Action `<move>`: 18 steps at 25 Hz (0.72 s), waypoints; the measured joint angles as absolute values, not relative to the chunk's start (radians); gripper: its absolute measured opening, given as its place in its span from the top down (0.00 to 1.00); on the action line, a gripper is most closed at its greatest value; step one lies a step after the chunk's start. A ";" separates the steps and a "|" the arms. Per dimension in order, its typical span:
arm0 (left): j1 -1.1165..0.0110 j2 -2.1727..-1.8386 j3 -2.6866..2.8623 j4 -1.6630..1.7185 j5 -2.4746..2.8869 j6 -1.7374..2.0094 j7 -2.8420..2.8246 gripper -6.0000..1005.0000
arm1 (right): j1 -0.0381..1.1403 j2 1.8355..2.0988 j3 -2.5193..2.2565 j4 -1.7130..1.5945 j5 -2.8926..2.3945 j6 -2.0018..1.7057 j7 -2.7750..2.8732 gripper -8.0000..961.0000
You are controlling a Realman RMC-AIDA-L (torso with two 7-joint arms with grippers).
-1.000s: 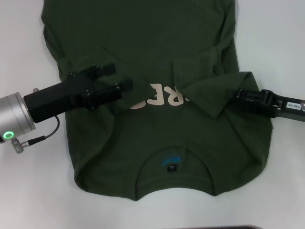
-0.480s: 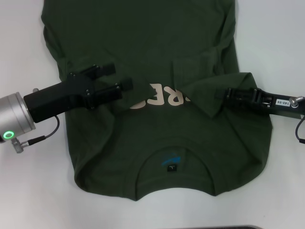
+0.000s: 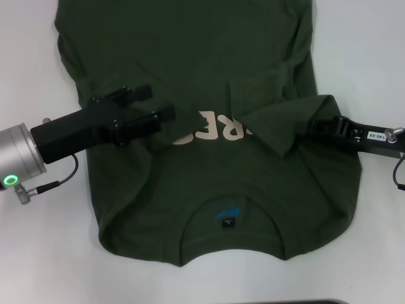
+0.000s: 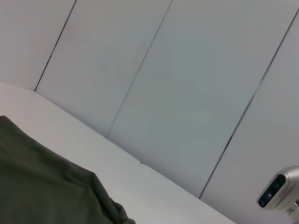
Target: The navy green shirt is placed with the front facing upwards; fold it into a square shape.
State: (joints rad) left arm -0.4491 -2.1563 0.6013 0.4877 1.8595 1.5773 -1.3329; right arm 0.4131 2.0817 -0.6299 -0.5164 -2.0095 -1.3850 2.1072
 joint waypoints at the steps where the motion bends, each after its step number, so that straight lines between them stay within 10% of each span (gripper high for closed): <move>1: -0.449 -2.156 0.601 0.488 1.859 1.577 -1.333 0.16 | 0.414 2.081 -0.630 -0.516 -2.010 -1.383 2.108 0.62; 10: -0.448 -2.155 0.600 0.488 1.860 1.577 -1.331 0.16 | 0.421 2.082 -0.646 -0.515 -2.009 -1.385 2.109 0.94; 18: -0.454 -2.156 0.601 0.488 1.860 1.577 -1.331 0.16 | 0.432 2.084 -0.691 -0.515 -2.009 -1.462 2.089 0.94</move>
State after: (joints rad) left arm -0.4542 -2.1561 0.6013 0.4878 1.8605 1.5768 -1.3313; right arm 0.4321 2.0836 -0.6910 -0.5153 -2.0094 -1.4615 2.0890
